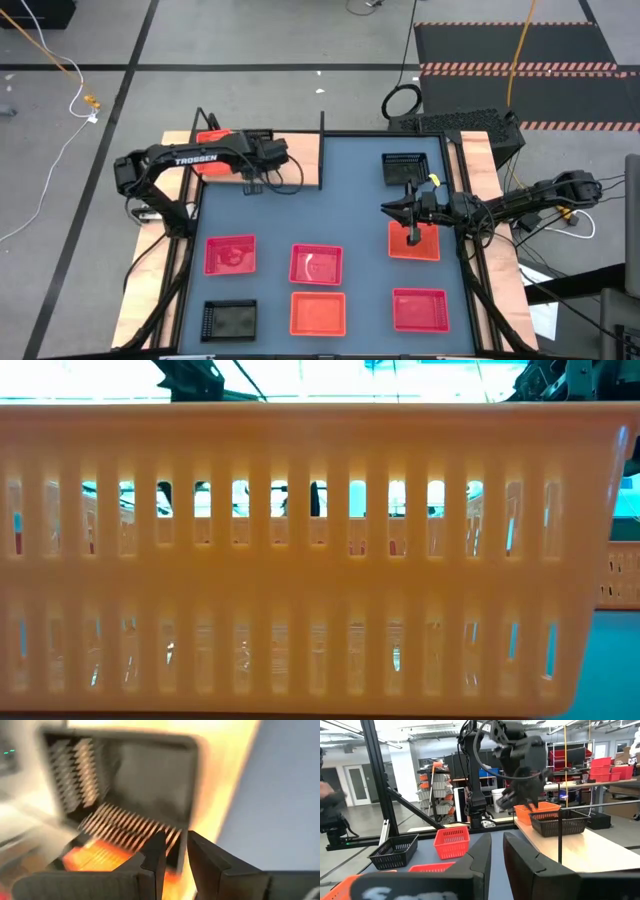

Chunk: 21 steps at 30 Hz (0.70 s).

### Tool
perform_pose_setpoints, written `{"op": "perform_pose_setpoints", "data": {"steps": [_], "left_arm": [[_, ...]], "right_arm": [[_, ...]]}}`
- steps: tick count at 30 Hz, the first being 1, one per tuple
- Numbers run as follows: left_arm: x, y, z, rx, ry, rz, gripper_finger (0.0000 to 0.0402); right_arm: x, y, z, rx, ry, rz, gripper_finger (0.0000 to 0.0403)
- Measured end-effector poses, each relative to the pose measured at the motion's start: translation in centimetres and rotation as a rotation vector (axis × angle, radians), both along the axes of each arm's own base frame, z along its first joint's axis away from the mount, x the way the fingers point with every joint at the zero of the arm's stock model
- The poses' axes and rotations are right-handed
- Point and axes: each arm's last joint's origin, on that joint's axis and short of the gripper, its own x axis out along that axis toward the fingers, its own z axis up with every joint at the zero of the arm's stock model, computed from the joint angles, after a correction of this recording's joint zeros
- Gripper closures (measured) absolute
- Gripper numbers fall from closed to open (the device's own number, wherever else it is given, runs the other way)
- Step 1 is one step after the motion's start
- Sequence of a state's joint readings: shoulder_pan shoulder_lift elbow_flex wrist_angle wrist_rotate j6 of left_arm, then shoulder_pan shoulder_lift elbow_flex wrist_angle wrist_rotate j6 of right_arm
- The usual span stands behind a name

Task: Stack baskets on shelf by color
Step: Put the middle black bin on the shelf, then adjust the orange bin on the shelf

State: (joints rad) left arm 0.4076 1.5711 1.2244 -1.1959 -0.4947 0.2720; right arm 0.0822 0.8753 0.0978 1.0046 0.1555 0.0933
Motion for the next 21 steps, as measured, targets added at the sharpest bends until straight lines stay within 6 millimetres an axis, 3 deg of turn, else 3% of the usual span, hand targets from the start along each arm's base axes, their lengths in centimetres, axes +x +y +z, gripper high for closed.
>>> {"op": "perform_pose_setpoints", "data": {"steps": [3,8,12,21], "left_arm": [[-0.3,1.1,2.0,0.106,-0.034,0.131,0.0320],[-1.0,3.4,4.2,0.106,-0.220,0.364,0.0319],[-2.1,5.8,3.9,0.133,-0.298,0.521,0.0320],[-7.3,10.5,1.5,0.106,-0.337,0.875,0.0319]], "right_arm": [[0.0,0.0,0.0,0.002,0.000,0.000,0.0358],[0.0,0.0,0.0,0.019,-0.001,0.002,0.0358],[0.0,0.0,-0.1,0.027,0.004,0.004,0.0358],[0.0,0.0,-0.2,0.043,0.014,0.006,0.0358]]}}
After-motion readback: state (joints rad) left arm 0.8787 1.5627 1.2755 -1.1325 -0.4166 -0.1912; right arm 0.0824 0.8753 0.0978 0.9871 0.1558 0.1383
